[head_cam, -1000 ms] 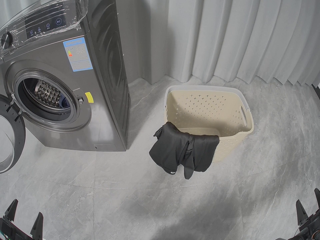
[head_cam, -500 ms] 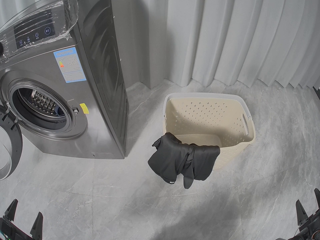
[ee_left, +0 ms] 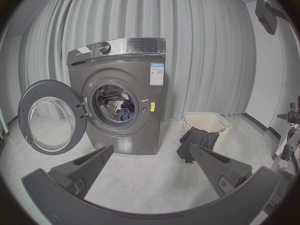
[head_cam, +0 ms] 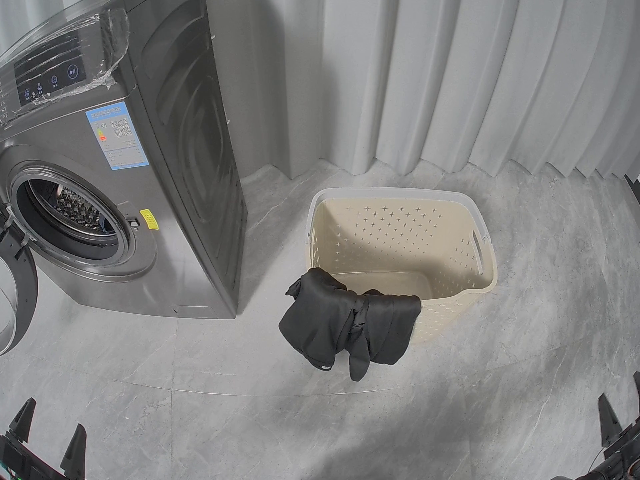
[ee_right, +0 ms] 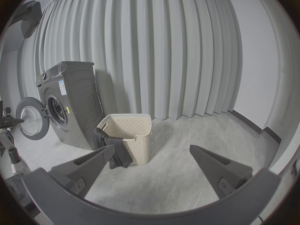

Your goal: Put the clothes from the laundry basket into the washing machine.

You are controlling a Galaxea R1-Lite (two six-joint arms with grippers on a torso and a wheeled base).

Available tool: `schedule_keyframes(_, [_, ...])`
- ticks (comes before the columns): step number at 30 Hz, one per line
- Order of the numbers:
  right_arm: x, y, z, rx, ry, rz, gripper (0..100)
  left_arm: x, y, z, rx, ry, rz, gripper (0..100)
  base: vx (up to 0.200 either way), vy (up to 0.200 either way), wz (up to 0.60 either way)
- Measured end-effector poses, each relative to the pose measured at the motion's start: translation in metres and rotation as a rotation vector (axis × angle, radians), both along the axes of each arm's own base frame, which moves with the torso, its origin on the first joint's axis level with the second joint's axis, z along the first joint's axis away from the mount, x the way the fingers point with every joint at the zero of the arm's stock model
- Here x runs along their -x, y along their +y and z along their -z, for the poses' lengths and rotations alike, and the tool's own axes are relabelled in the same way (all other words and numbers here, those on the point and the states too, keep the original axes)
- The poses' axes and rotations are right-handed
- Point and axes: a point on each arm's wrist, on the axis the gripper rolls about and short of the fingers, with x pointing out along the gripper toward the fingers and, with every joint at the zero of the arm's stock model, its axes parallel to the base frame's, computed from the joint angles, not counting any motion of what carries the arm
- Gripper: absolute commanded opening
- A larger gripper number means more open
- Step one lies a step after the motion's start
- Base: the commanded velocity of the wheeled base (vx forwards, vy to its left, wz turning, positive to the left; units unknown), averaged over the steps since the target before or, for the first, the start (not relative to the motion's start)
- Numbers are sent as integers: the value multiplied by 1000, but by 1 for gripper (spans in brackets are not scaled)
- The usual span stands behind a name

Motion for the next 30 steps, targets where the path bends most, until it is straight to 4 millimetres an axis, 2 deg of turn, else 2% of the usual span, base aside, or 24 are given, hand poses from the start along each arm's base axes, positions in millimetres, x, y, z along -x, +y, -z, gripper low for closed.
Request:
schedule_keyframes(5, [8, 0, -30, 1, -85, -28, 100, 0, 0, 0, -5, -1, 2, 100, 0, 0, 0])
schedule_keyframes(10, [-1, 1, -47, 0, -11, -107, 100, 0, 0, 0, -7, 0, 2, 100, 0, 0, 0])
schedule_keyframes(16, [-34, 4, -58, -19, 178, -227, 100, 0, 0, 0, -4, 0, 1, 100, 0, 0, 0])
schedule_keyframes(21, [-72, 12, -65, -108, 303, -324, 100, 0, 0, 0, -1, 0, 1, 100, 0, 0, 0])
schedule_keyframes(23, [-90, 18, -65, -159, 366, -360, 100, 0, 0, 0, 0, 0, 2, 100, 0, 0, 0])
schedule_keyframes(30, [-135, 39, -58, -229, 478, -430, 100, 0, 0, 0, 1, 0, 1, 100, 0, 0, 0])
